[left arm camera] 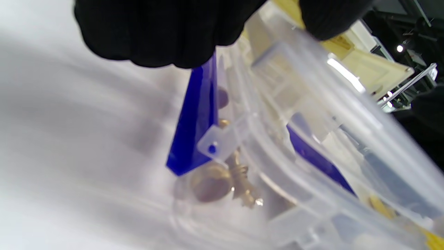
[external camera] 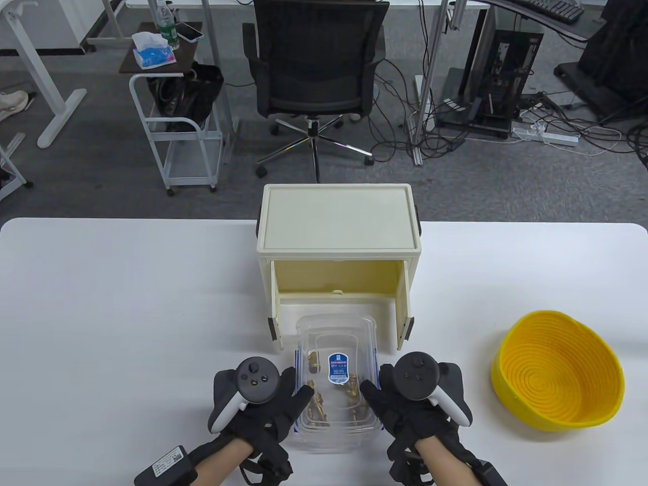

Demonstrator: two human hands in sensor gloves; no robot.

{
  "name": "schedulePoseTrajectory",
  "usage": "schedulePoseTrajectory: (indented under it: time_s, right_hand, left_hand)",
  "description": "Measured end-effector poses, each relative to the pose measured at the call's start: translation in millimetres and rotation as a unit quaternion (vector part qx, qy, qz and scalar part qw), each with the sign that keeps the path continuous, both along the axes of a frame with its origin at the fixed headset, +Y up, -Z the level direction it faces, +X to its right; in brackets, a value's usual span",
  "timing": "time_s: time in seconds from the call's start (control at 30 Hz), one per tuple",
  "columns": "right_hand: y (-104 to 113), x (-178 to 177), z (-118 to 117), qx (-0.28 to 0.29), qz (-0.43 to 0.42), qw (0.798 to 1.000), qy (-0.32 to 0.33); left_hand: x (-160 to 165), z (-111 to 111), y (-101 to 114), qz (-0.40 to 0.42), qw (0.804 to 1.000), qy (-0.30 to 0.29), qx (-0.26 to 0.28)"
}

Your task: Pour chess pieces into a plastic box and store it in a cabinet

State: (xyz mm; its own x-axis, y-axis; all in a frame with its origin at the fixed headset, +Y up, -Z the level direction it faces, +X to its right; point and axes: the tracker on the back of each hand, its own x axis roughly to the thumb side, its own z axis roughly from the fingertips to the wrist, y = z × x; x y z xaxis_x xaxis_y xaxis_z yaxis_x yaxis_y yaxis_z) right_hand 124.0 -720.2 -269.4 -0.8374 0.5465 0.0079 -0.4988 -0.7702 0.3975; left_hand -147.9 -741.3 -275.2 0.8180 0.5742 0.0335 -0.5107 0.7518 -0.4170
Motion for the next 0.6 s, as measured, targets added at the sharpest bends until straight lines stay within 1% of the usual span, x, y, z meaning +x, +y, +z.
schedulePoseTrajectory:
  time_s: [0.17, 0.4, 0.53, 0.6]
  right_hand:
    - [-5.8, -1.6, -1.4, -0.02, 0.014, 1.0, 0.007]
    - [-12.5, 1.7, -4.9, -0.029, 0.006, 1.0, -0.002]
    - [-19.8, 2.9, -7.0, -0.037, 0.023, 0.999, -0.005]
    - [-20.7, 3.4, -7.8, -0.034, 0.003, 0.999, -0.015]
  left_hand:
    - [0.8, -0.7, -5.2, -0.013, 1.0, -0.007, -0.013]
    - [1.4, -2.2, -16.4, -0.028, 0.999, -0.014, -0.034]
    - [0.7, -2.9, -17.9, -0.016, 0.999, -0.012, -0.037]
    - [0.7, -2.5, -17.4, -0.014, 0.999, -0.012, -0.034]
